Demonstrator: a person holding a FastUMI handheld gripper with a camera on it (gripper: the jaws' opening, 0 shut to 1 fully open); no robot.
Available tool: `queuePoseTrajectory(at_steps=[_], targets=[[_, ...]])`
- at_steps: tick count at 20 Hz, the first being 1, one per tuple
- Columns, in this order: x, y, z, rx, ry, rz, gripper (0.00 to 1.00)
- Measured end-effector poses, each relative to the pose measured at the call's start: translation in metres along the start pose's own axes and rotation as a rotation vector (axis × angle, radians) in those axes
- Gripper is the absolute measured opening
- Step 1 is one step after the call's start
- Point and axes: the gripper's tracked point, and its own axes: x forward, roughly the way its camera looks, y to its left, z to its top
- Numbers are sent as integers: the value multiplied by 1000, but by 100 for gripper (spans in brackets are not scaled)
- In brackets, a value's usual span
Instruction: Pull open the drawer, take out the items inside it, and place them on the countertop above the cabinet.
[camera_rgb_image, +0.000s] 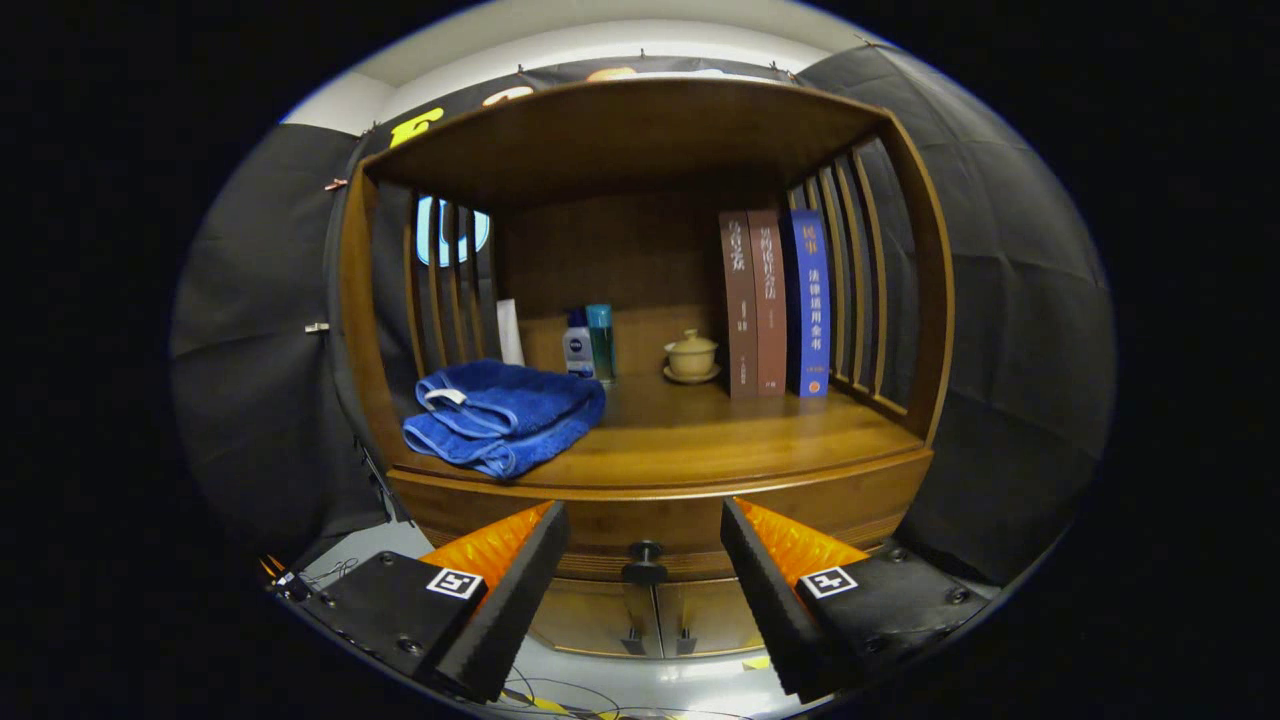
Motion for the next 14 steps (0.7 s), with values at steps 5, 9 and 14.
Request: queuePoseTrajectory(at_steps=[5,9,14], targets=[[35,-6,-44,5,98,-38,98],[58,-7,-69,13,142,-45,93],[70,-6,-90,-16,203,-56,77]])
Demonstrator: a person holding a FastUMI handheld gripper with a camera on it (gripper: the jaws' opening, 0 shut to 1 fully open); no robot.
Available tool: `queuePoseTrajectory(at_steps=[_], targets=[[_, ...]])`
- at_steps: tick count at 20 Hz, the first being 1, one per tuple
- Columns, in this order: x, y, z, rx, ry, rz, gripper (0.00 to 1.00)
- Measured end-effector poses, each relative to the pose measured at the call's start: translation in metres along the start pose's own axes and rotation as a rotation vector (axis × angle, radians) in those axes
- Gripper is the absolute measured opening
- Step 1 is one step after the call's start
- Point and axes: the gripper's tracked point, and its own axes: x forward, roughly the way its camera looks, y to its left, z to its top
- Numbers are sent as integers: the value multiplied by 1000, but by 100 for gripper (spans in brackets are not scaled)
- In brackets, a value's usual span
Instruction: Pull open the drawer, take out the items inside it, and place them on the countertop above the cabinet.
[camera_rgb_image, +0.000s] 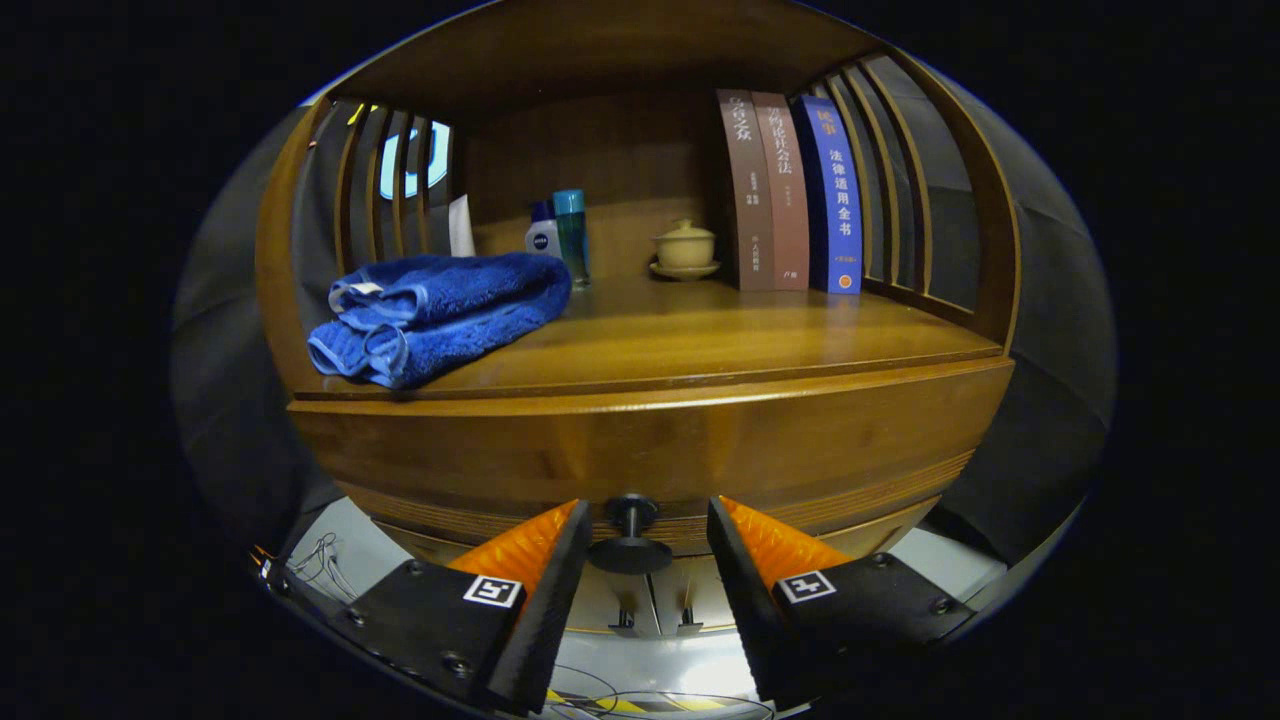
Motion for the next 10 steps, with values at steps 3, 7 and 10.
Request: queuePoseTrajectory(at_steps=[3,7,10], targets=[[7,2,-11,6,39,-4,76],[8,7,-10,19,24,-1,51],[10,7,-9,23,24,-2,46]])
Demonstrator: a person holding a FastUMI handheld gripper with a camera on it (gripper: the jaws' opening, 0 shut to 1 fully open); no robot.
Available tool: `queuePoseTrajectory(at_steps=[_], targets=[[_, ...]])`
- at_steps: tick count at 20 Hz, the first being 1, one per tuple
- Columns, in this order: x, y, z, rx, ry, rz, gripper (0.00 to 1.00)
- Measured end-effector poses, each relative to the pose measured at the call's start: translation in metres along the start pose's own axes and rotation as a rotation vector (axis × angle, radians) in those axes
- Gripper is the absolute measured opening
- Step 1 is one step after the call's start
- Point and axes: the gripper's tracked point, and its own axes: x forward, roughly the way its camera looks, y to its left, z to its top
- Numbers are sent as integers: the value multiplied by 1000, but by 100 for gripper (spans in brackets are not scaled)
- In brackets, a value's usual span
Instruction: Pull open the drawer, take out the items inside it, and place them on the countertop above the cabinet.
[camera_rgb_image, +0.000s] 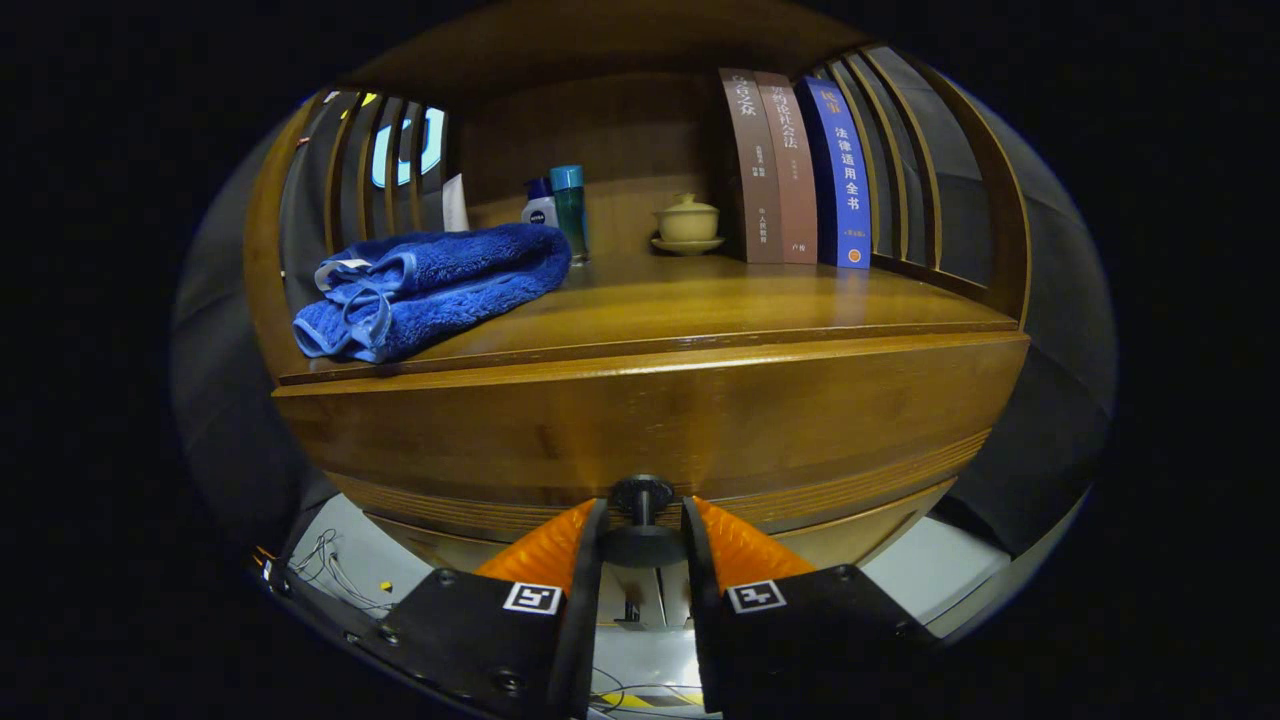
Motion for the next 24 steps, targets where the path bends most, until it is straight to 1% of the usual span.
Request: queuePoseTrajectory(at_steps=[1,5,12,19,24], targets=[[-4,-1,-2,-16,9,-5,37],[-13,-1,-6,-9,14,-19,37],[-67,-6,-30,-18,34,-32,37],[-121,-6,-55,-9,50,-16,37],[-148,-8,-69,7,66,-2,37]])
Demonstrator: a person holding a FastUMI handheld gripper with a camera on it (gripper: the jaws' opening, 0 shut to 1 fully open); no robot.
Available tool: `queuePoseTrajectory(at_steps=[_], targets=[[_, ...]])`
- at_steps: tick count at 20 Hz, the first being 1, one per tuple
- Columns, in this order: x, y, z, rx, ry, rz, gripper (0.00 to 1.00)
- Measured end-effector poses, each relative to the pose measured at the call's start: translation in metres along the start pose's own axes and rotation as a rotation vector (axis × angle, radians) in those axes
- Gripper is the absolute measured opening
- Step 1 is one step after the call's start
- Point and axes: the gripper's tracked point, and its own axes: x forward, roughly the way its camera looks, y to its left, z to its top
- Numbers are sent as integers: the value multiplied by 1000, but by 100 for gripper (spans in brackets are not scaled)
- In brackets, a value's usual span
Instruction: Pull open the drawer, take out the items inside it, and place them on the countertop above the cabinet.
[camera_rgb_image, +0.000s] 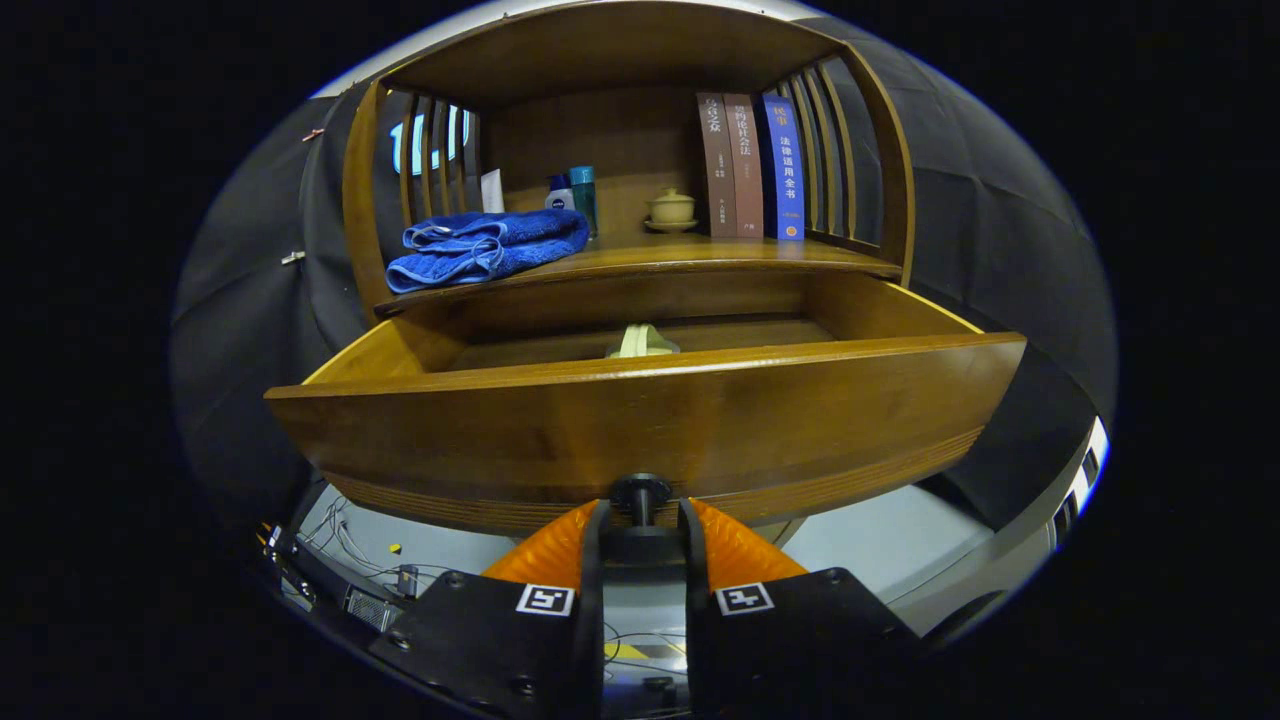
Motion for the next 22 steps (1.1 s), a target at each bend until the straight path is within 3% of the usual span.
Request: queuePoseTrajectory(at_steps=[10,14,19,22], targets=[[-16,1,-18,25,18,34,37],[-25,-1,-15,76,5,50,47],[-56,-2,8,61,-13,36,94],[-72,8,42,51,-39,54,99]])
